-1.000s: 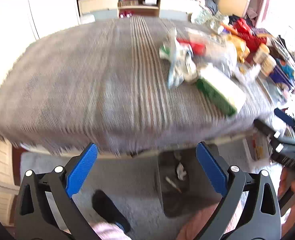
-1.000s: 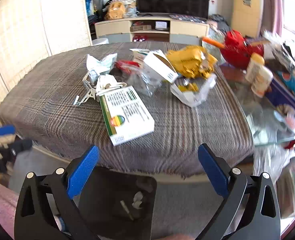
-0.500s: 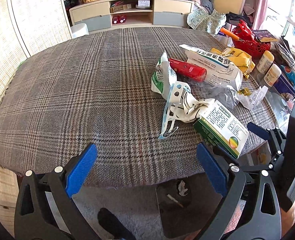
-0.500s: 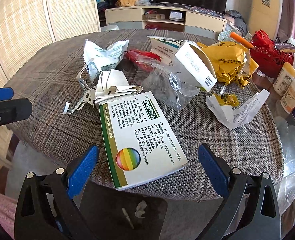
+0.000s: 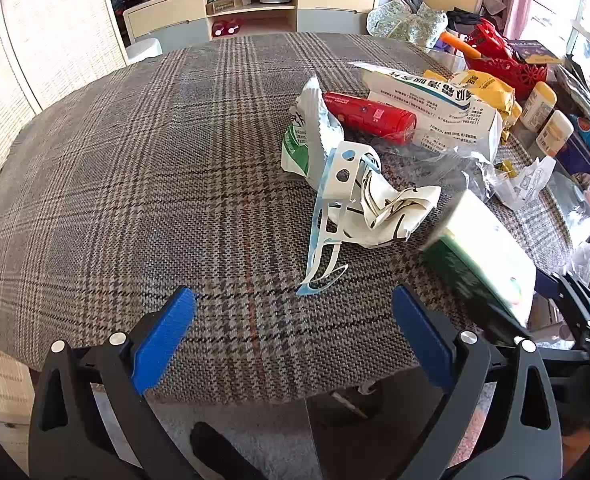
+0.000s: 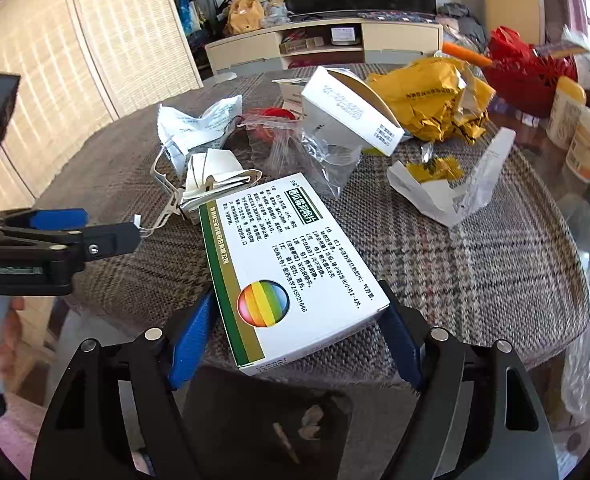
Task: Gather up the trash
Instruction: 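Grasp the green-and-white medicine box with the right tool while the left grasps a white clip, then carry the medicine box and white clip to the bin and release both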
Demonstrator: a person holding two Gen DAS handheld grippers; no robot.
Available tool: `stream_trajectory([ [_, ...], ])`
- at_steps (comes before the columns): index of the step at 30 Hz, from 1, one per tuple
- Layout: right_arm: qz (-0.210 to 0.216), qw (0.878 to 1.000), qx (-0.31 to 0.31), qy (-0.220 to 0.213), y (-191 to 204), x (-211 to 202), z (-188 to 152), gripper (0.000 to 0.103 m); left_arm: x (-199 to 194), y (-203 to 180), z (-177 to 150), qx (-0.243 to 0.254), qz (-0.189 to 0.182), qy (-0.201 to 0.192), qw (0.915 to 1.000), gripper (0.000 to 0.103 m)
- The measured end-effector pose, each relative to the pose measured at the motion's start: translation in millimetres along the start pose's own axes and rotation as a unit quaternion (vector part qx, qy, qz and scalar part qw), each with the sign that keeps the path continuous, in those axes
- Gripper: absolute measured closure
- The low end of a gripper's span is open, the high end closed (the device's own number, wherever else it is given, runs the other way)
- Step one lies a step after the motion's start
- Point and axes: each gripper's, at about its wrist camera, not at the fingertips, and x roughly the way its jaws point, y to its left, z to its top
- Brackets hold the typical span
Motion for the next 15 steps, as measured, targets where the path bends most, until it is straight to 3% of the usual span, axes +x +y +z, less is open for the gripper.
stream_trajectory([
  [6, 0.009, 1.0, 0.023, 0.012, -21, -23, -15, 0.026, 15, 0, 3, 0.006, -0.004, -0.007, 0.9999, 0.039],
  [8, 0.013, 0.999, 0.036, 0.017, -27, -25, -22, 0.026, 21, 2, 4, 0.003, -0.015, -0.003, 0.9999, 0.057],
  [10, 0.015, 0.999, 0.048, 0.016, -31, -28, -28, 0.026, 25, 4, 5, -0.003, -0.029, 0.0, 0.9996, 0.082],
  [12, 0.015, 0.998, 0.058, 0.014, -32, -30, -32, 0.026, 25, 4, 4, -0.001, -0.029, -0.003, 0.9996, 0.082],
  [15, 0.014, 0.998, 0.064, 0.012, -31, -34, -33, 0.026, 19, 3, 0, 0.007, -0.023, -0.011, 0.9996, 0.096],
])
